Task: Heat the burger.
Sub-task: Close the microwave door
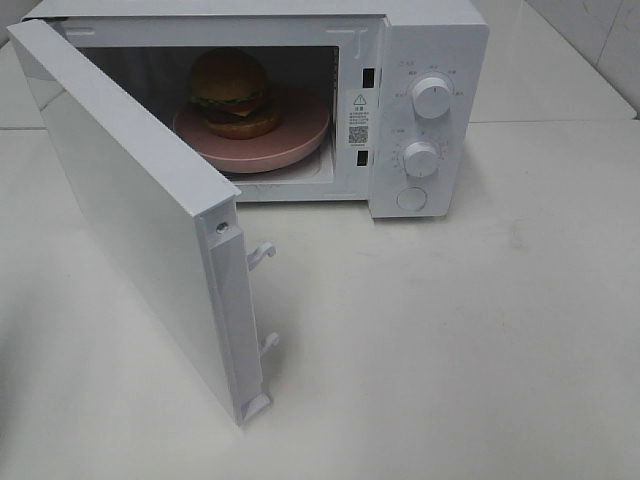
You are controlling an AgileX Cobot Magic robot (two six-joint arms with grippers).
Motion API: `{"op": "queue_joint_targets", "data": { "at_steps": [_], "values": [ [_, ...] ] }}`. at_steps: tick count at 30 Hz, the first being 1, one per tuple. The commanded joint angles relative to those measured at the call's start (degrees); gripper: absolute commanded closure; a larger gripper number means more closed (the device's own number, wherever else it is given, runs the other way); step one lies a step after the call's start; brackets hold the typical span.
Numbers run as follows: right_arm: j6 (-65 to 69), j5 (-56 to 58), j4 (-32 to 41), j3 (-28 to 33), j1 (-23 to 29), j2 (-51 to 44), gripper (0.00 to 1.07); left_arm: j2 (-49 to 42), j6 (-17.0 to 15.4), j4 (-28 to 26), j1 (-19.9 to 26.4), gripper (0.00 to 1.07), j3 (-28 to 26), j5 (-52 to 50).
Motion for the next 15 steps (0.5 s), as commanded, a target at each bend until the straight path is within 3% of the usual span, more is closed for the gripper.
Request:
{"op": "queue_joint_targets", "data": {
  "at_steps": [1,2,5,7,15],
  "values": [
    [0.29,-0.06,-0.11,0.23,-0.23,-1.55,0.32,7.85,-1.38,2.46,-0.34,1.07,0.29,-8.19],
    [0.29,-0.06,-0.11,0.23,-0.23,-1.55,0.32,11.34,-3.38,4.93,-0.34,1.07,0.29,-11.34],
    [0.29,-0.06,-0.11,0.23,-0.23,-1.55,0.32,13.24,-4.81,6.70,-0.34,1.07,0.29,-13.01],
    [0.29,-0.06,-0.11,0.23,-0.23,-1.55,0.32,19.94,-9.63,14.50,-0.34,1.07,0.29,-18.45],
    [0.29,-0.06,-0.11,0.23,-0.23,-1.55,0.32,29.68,-15.70,22.92,-0.34,1.07,-0.34,-28.53]
  ]
}}
